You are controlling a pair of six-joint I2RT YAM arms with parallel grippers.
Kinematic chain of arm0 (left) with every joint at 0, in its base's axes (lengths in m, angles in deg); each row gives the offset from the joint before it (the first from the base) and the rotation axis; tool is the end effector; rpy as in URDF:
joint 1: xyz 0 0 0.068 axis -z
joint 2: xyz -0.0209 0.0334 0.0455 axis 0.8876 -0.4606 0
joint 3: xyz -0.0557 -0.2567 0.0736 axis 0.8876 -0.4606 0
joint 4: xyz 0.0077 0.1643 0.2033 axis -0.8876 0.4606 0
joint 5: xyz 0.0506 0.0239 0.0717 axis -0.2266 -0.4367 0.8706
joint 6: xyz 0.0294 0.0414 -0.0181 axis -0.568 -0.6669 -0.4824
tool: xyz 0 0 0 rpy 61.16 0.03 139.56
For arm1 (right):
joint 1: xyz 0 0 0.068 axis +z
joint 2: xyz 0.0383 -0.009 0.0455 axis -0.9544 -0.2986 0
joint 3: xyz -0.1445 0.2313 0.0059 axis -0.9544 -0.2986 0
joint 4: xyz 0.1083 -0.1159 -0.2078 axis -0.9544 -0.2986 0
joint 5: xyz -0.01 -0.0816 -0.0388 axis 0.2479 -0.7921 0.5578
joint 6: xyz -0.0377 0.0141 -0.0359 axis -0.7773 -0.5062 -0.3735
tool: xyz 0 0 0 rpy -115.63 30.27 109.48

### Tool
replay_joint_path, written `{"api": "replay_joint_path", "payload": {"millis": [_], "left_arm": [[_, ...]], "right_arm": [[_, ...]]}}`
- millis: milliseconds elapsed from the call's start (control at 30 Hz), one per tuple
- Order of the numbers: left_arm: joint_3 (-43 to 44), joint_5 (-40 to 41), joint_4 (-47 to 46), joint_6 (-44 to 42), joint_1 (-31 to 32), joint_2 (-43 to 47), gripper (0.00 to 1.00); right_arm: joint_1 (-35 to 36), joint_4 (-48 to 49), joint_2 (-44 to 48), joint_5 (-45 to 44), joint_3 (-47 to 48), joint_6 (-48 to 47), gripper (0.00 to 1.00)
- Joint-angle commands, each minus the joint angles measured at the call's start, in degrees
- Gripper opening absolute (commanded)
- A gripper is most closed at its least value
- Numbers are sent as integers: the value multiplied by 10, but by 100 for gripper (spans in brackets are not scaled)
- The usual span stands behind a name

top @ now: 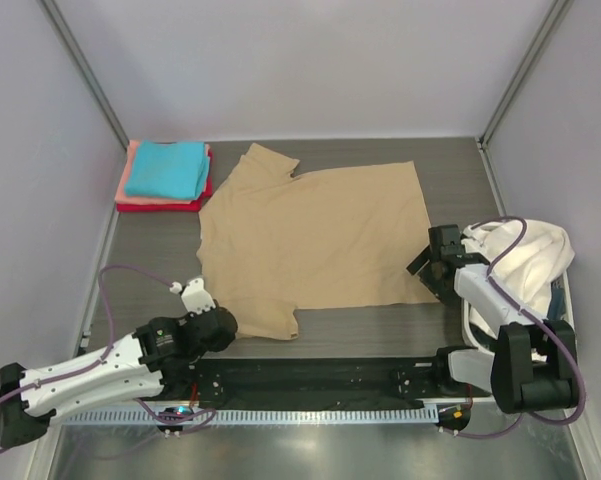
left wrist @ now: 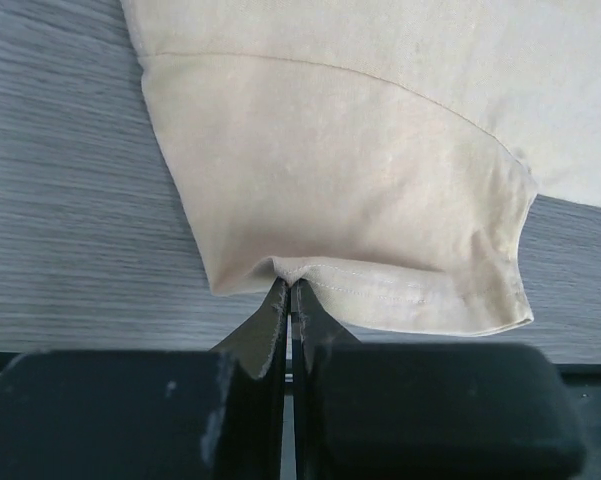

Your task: Fold and stack the t-shirts

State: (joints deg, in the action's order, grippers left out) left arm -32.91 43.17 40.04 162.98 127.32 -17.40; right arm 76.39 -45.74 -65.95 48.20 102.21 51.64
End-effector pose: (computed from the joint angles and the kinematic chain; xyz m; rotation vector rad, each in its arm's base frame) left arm 0.0608 -0.0849 0.1833 -0.4893 2.3955 -0.3886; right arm 0.2010 0.0038 0.1752 1.0576 2.4264 -0.0669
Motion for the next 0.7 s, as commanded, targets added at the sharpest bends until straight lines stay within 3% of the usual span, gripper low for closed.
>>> {"api": "replay_joint_path", "payload": {"millis": [0, 133, 333, 533, 667], "left_arm": [[4, 16, -13, -43, -9, -1, 0], [32, 41, 7, -50, -12, 15, 0], [58, 55, 34, -68, -19, 26, 0], [52, 48, 29, -72, -19, 26, 0], [52, 39, 17, -76, -19, 17, 0]], "right_arm": [[-51, 23, -58, -24, -28, 6, 84], [-74, 12, -50, -49, -36, 33, 85], [-193, 11, 0, -75, -23, 15, 86], [-178, 24, 17, -17, -58, 22, 86], [-166, 23, 10, -29, -59, 32, 81]]}}
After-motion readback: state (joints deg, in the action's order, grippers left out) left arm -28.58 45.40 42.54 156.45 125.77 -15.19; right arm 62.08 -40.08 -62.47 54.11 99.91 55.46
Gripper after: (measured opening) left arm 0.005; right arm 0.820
